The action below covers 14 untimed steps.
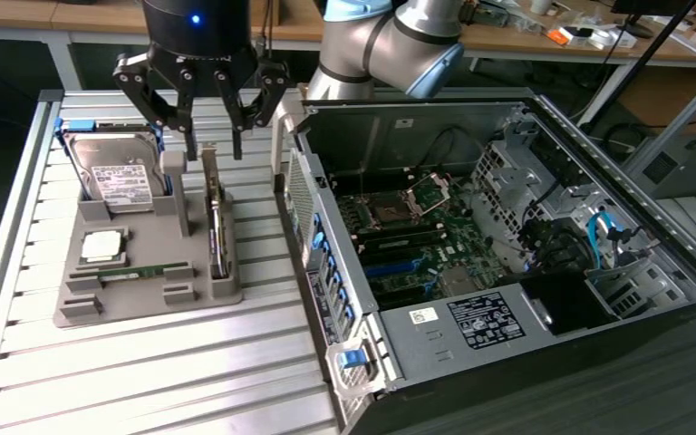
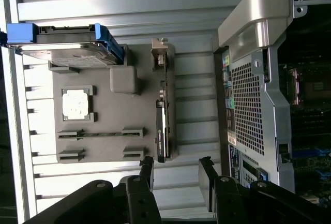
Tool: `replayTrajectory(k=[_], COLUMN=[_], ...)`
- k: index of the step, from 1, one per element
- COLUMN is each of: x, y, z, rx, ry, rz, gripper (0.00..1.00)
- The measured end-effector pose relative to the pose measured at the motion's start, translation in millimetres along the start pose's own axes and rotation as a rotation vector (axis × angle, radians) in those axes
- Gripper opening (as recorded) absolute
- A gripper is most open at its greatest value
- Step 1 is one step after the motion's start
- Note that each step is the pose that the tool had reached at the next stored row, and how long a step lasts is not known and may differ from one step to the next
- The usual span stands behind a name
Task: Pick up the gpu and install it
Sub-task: 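Pick up the gpu and move the gpu toward the slot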
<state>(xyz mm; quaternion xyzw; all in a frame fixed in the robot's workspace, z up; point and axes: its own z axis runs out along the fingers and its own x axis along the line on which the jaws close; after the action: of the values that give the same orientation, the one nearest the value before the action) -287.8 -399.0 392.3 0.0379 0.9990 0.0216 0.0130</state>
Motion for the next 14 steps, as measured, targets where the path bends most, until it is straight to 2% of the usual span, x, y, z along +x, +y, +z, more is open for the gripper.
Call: replayTrajectory(k=[9,11,14], x=[0.4,0.9,0.9], y=[-0.2,-2.0,-2.2], z=[2.0,21.9,22.3], rx=[-0.0001,-0.0002,-0.0002], ry=[-0.0001,-0.0001,-0.0002], rz=[0.000,0.000,0.000], gripper=[0.48,0.48,0.48])
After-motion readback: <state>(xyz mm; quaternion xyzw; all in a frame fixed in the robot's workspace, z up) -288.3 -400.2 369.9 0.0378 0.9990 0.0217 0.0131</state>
